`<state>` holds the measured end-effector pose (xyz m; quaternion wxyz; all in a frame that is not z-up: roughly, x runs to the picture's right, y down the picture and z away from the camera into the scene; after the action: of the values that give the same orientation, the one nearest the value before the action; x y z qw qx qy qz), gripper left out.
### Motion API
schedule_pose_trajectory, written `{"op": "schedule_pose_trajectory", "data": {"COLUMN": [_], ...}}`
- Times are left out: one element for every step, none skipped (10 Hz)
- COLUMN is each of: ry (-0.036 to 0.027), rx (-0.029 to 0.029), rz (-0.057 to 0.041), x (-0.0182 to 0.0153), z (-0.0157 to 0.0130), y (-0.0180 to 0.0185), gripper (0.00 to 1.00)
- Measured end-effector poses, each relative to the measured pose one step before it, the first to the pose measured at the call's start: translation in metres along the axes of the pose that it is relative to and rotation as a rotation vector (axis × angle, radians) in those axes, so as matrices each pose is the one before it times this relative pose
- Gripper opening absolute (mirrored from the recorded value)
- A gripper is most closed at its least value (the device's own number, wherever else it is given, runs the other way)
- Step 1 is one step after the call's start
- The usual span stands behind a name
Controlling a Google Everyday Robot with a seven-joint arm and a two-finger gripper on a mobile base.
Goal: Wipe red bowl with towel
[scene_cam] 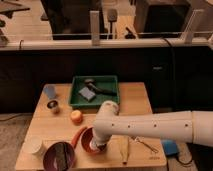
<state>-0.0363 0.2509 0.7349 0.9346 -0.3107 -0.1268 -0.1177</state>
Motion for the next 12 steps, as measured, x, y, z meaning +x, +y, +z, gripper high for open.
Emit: {"op": "schedule_pose_trajectory", "data": {"ry": [0.02026,0.01124,0.00957,-0.01069,-0.03025,-0.08096,-0.07022,-0.03747,-0.02969,-0.02382,-0.01188,-0.00521], "rx": [-0.00805,-0.00326,0.00004,0.01913,0.03217,0.05172,0.03079,0.01282,-0.00013,-0.02278,-0.02625,-0.01841], "rz": [-0.00107,-0.00331,-0.00348,-0.01891,-0.01682,-0.03891,-0.03392,-0.01515,-0.01690,-0.01695,-0.00934,-0.00035], "x": [0.00731,0.00466,0.00533,0.00114,-0.00238,-0.01849,-0.01704,-0.00694,-0.00799,-0.00962,-0.00602,-0.00318], "z": [-0.00376,-0.00178,-0.00228,-0.00205,-0.00117,0.00237,0.00637,0.00474,0.00651,0.01091,0.00963,0.00449], "y": [-0.01054,-0.00565,-0.00759,-0.00777,-0.00594,-0.01219,-0.00828,-0.00280,-0.00098,0.00345,0.00758,0.00659], "gripper": [0.00,0.00,0.00,0.00,0.00,0.00,0.00,0.00,0.00,0.00,0.00,0.00]}}
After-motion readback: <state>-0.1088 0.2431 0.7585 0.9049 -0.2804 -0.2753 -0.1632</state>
